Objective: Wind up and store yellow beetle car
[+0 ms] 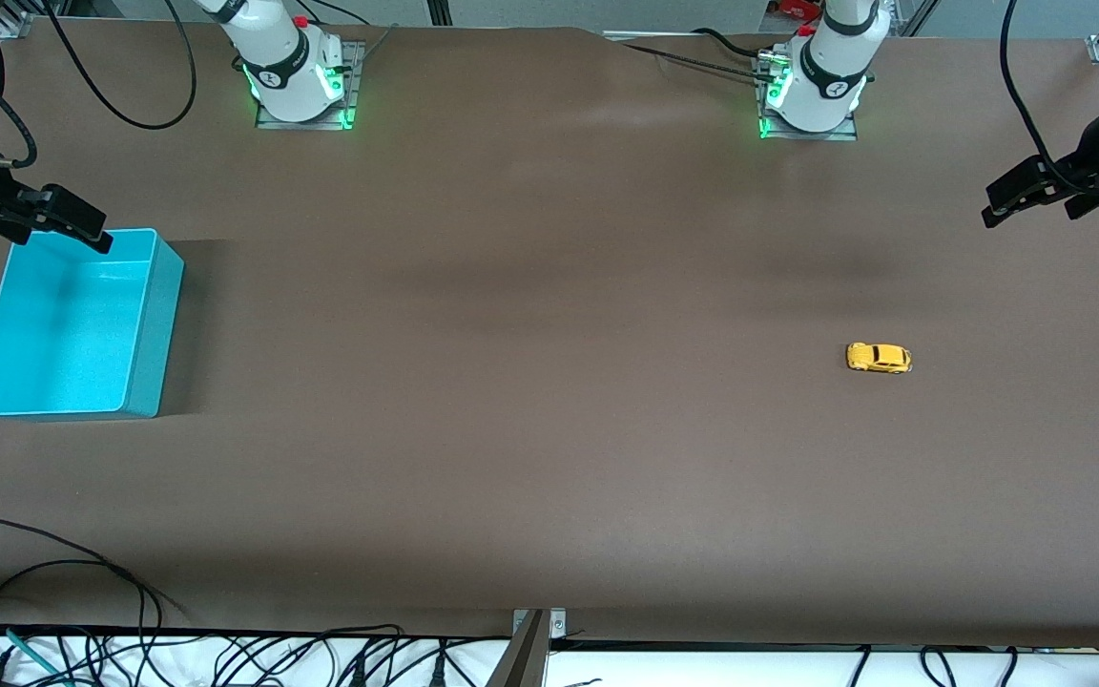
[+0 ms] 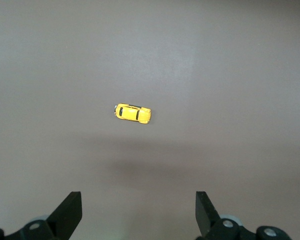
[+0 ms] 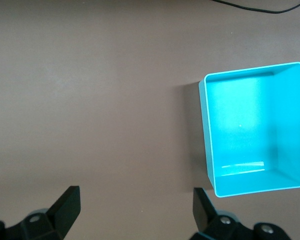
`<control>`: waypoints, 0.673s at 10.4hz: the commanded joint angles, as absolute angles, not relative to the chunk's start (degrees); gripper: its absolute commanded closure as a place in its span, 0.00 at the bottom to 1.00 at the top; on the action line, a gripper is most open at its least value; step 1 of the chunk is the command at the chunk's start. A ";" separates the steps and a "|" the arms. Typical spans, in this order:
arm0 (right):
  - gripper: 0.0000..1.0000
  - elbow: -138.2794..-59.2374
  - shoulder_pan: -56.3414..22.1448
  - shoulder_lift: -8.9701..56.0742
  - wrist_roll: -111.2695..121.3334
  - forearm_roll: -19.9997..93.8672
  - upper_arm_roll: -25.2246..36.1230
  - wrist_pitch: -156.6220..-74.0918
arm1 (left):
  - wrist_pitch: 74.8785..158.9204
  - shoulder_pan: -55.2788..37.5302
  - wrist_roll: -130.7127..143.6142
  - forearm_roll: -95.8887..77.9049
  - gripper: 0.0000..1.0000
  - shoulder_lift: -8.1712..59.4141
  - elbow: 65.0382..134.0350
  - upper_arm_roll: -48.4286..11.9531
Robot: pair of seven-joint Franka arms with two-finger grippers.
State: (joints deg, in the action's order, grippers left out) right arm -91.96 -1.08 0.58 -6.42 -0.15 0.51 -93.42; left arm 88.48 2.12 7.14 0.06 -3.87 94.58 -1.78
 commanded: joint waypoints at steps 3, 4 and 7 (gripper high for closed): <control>0.00 -90.09 -0.97 1.32 -5.89 0.35 0.53 -92.29 | 87.01 2.37 6.33 0.79 0.00 -3.60 93.25 -1.49; 0.00 -90.09 -0.97 1.32 -5.89 0.26 0.53 -92.29 | 87.01 2.29 6.33 1.05 0.00 -3.52 92.38 -1.58; 0.00 -90.09 -0.97 1.32 -5.80 0.35 0.53 -92.29 | 87.01 2.46 6.24 1.05 0.00 -3.52 92.37 -1.58</control>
State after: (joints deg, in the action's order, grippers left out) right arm -91.84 -1.08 0.59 -6.42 -0.15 0.51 -93.39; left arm 88.35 2.29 7.14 0.06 -3.88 93.87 -1.54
